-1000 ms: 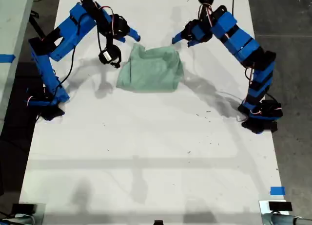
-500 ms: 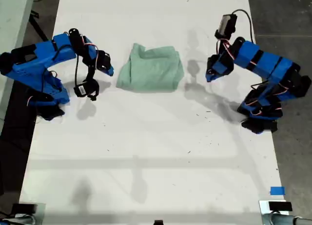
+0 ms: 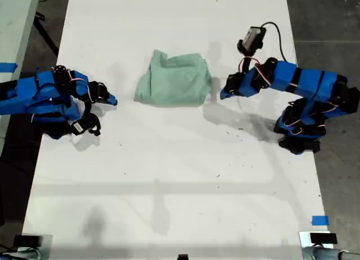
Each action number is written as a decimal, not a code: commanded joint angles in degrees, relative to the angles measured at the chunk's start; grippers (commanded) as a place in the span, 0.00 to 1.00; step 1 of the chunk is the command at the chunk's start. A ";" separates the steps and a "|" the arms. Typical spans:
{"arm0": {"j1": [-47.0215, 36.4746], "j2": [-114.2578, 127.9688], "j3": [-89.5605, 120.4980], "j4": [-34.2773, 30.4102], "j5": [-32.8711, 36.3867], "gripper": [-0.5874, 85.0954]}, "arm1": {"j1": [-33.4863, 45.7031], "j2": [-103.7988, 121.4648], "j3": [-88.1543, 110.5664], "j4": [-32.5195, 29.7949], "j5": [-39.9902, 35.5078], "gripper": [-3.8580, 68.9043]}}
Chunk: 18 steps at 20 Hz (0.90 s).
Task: Fold t-shirt
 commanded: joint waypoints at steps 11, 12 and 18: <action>7.56 31.38 8.70 13.71 -5.27 0.02 | -0.09 -66.09 -73.39 -6.33 -10.46 0.04; 9.23 31.38 8.70 14.59 -6.94 0.02 | 1.76 -66.45 -73.39 -5.89 -11.34 0.04; 17.14 31.38 8.70 15.29 -6.94 0.02 | 15.38 -67.41 -74.71 -10.20 -18.98 0.04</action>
